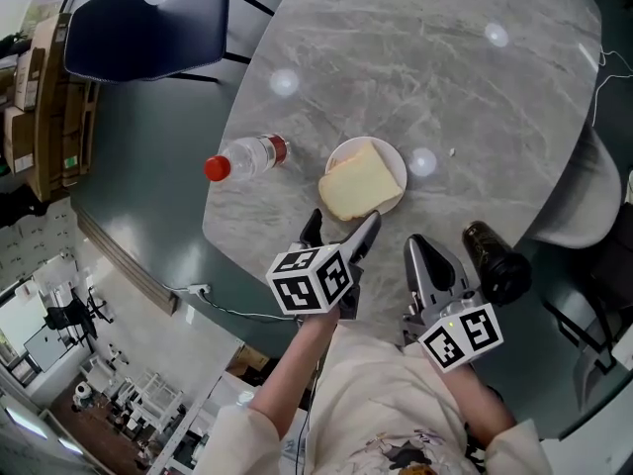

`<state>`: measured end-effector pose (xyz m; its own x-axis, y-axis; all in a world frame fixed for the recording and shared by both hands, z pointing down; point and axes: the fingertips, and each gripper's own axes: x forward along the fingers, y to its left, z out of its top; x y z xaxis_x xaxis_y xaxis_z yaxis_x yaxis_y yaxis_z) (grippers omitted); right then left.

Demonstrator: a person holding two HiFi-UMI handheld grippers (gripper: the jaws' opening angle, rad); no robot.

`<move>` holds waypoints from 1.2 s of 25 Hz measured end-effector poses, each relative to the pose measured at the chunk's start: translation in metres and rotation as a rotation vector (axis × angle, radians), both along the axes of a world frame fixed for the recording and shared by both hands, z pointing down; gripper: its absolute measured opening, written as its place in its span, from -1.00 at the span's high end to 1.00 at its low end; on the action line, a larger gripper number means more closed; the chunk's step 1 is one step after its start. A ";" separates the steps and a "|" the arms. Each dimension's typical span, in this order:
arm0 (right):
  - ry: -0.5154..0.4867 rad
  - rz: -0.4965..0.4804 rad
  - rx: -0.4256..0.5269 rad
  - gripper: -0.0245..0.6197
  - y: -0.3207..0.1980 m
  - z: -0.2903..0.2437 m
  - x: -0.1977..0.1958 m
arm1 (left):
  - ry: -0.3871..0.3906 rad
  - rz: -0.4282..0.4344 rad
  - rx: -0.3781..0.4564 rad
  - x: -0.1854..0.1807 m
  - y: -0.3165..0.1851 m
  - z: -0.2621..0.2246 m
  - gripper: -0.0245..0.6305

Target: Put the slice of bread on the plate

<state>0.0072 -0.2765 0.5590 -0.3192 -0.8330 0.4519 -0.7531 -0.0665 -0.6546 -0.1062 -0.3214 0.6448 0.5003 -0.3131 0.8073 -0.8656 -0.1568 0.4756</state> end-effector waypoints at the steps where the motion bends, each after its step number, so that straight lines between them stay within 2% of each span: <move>1: 0.002 0.001 0.004 0.87 0.000 -0.001 0.000 | 0.010 -0.010 -0.001 0.000 0.001 -0.003 -0.62; 4: 0.015 0.001 0.018 0.87 0.001 -0.008 0.001 | 0.050 -0.008 0.022 0.004 0.003 -0.017 -0.59; 11: 0.039 0.000 0.055 0.87 0.015 -0.035 -0.008 | 0.152 0.034 0.148 0.007 0.014 -0.071 -0.56; 16: 0.045 -0.009 0.086 0.87 0.030 -0.062 -0.021 | 0.163 0.078 0.199 -0.002 0.038 -0.109 -0.56; 18: 0.057 -0.019 0.105 0.87 0.036 -0.073 -0.025 | 0.205 0.069 0.200 -0.006 0.051 -0.121 -0.42; 21: 0.081 -0.034 0.131 0.87 0.049 -0.089 -0.039 | 0.279 0.066 0.182 -0.018 0.080 -0.134 -0.32; 24: 0.108 -0.036 0.163 0.87 0.060 -0.111 -0.060 | 0.239 0.108 0.236 -0.041 0.103 -0.150 -0.26; 26: 0.120 -0.031 0.179 0.87 0.071 -0.122 -0.067 | 0.243 0.120 0.253 -0.049 0.119 -0.160 -0.18; 30: 0.130 -0.034 0.199 0.87 0.093 -0.130 -0.055 | 0.238 0.143 0.255 -0.041 0.154 -0.166 0.16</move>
